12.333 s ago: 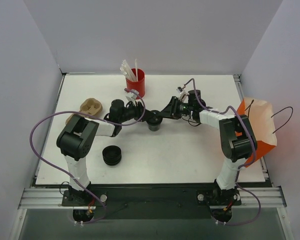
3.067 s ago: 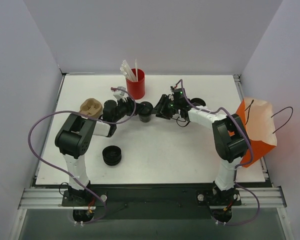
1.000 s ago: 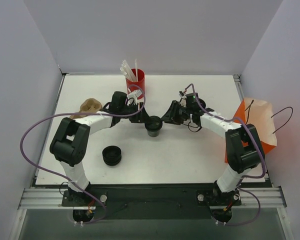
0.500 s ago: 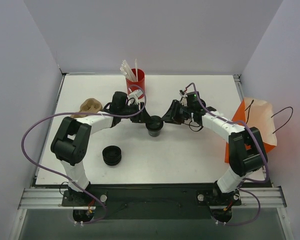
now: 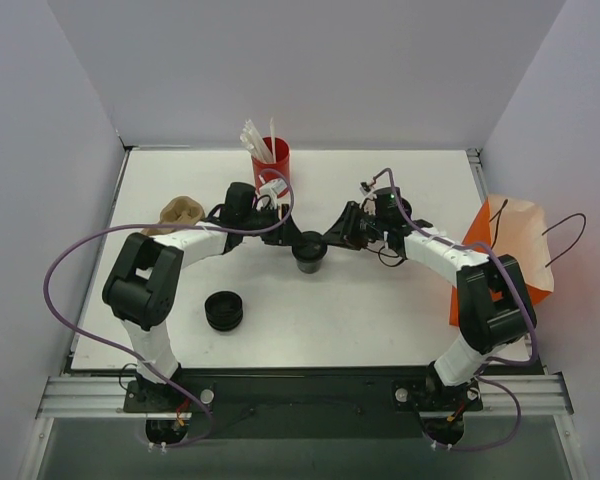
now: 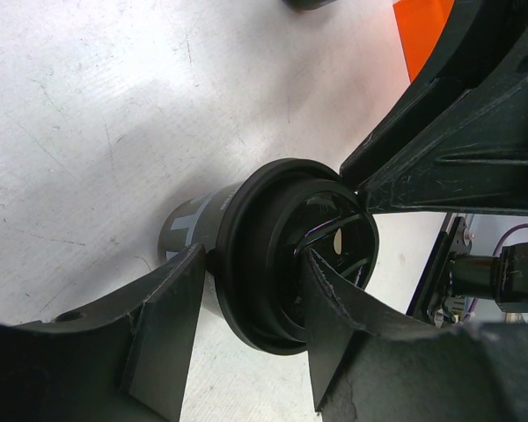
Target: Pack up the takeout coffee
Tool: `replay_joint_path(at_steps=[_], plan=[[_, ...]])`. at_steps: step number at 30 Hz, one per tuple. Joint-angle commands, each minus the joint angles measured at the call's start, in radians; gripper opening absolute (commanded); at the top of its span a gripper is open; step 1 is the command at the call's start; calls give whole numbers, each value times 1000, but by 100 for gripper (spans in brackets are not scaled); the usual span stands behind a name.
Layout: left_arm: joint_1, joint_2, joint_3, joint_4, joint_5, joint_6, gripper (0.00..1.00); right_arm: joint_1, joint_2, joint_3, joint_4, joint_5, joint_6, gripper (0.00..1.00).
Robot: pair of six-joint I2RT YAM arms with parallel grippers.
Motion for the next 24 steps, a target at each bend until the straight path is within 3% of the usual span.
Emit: replay_joint_path(at_steps=[1,19,24], plan=[[-15,94,-51,-197,-140,108,55,14,26,-40,-65,60,-30,25],[-19,111,-11,-252,-168,151,55,31,-7,14,-264,207,-144,25],[-19,132,10,-273,-169,178,55,30,-38,49,-298,196,-147,29]])
